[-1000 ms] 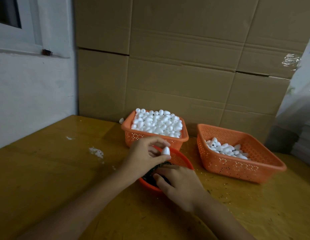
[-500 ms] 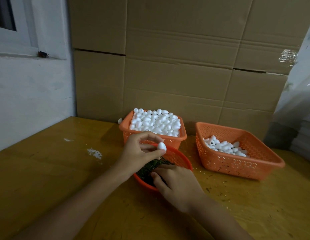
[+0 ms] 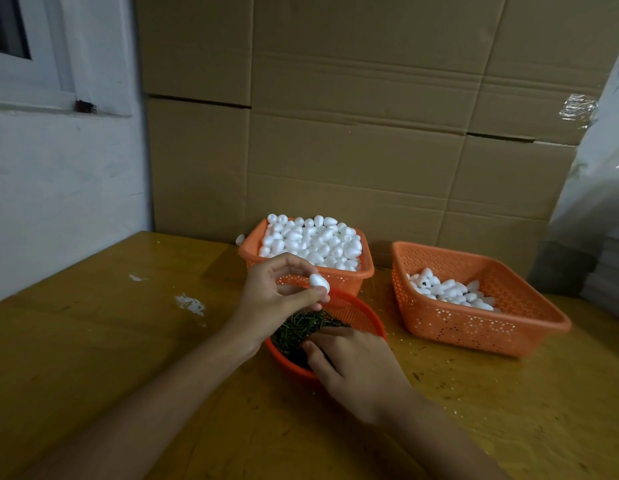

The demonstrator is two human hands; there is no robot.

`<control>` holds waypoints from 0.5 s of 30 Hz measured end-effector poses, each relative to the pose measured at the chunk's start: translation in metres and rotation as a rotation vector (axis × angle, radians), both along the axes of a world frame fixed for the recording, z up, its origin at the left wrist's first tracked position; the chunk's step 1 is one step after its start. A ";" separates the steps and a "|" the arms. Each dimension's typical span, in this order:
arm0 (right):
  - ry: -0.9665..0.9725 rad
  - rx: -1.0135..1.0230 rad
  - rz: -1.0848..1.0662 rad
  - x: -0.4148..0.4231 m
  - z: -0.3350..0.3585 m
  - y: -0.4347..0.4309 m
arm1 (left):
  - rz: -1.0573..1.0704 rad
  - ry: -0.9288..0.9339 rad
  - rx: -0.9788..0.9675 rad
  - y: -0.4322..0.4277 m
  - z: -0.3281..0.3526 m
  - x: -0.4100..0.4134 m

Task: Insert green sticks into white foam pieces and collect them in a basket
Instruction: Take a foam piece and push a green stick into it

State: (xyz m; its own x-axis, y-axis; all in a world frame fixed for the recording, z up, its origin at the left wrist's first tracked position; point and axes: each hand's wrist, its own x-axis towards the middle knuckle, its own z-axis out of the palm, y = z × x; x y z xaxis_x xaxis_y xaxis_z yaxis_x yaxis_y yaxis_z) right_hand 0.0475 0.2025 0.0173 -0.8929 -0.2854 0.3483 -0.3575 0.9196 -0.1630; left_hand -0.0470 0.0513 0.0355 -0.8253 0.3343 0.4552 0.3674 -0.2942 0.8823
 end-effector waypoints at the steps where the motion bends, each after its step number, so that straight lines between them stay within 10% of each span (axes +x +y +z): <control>1: 0.002 0.001 -0.001 0.000 0.000 0.000 | 0.001 0.000 0.003 0.000 0.000 0.000; 15: 0.011 0.033 -0.014 0.001 0.000 0.000 | -0.012 0.043 -0.023 -0.002 0.000 -0.002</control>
State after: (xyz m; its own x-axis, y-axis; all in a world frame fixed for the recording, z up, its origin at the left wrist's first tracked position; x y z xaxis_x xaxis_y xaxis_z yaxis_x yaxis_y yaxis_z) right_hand 0.0483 0.2020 0.0175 -0.8930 -0.2844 0.3487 -0.3461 0.9293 -0.1285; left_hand -0.0493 0.0490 0.0354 -0.8011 0.3548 0.4820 0.4013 -0.2791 0.8724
